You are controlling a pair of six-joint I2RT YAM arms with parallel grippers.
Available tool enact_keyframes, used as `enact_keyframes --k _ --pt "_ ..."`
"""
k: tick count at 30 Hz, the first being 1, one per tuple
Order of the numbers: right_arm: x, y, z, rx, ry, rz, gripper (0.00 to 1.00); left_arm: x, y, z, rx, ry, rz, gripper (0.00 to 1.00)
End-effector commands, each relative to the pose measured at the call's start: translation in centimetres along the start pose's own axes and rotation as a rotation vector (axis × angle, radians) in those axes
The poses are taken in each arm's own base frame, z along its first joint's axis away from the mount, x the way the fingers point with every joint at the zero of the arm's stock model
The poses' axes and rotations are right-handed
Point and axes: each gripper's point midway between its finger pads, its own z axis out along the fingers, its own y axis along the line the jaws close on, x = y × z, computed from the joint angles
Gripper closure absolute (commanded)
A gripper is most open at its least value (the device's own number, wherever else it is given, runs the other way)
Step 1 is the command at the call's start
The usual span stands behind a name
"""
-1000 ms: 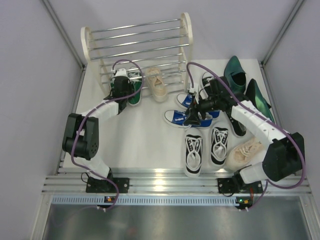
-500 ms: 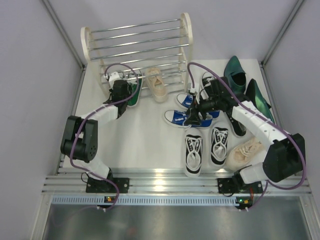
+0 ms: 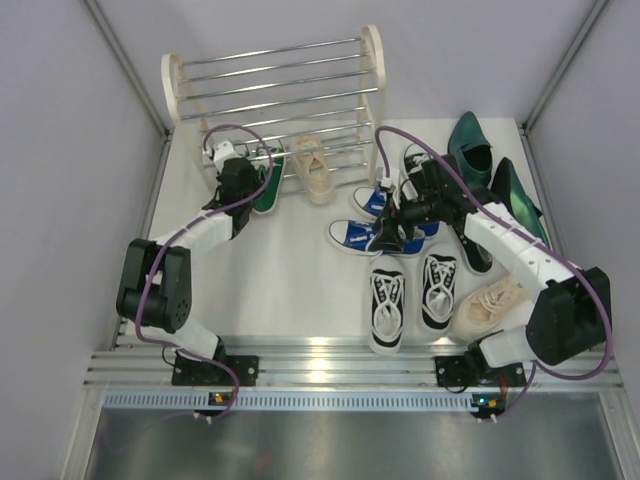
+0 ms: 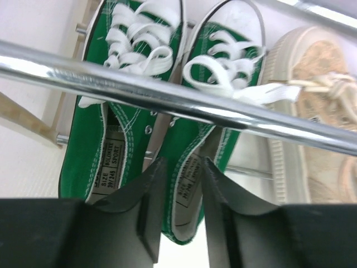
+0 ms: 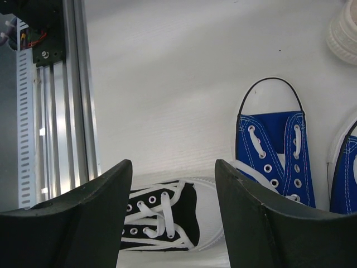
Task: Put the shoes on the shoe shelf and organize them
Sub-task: Adjust the shoe at the shoe shelf.
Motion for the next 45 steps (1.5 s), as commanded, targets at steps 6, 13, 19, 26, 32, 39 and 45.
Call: enact_keyframes --k 6,13,19,26,32,39,45 --pt "-1.4 0.0 -1.0 0.019 -0.045 -0.066 0.38 -5.1 -3.2 -3.7 0.161 -0.09 -0.026 0.61" --pt "-1.2 -0.4 -1.0 0.036 -0.023 -0.058 0.37 -3.5 -1.5 -6.7 0.174 -0.013 -0.007 0.85" --pt "-2.0 -1.4 0.7 0.098 0.052 -0.099 0.43 -2.5 2.9 -10.1 0.089 -0.014 -0.097 1.0" --pt "-5.4 -1.8 3.8 0.111 0.07 -0.162 0.46 0.9 8.2 -11.6 -0.037 0.028 -0.232 0.99" --pt "-6.9 -0.6 5.7 0.076 0.042 -0.147 0.46 0.9 9.5 -9.0 -0.056 0.016 -0.308 1.0" --pt "-5.4 0.3 5.3 0.083 0.057 -0.122 0.46 2.5 10.0 -3.9 -0.086 0.09 -0.321 1.0" --pt "-4.5 0.6 4.9 0.092 0.071 -0.123 0.45 4.0 10.2 -1.3 -0.11 0.139 -0.312 1.0"
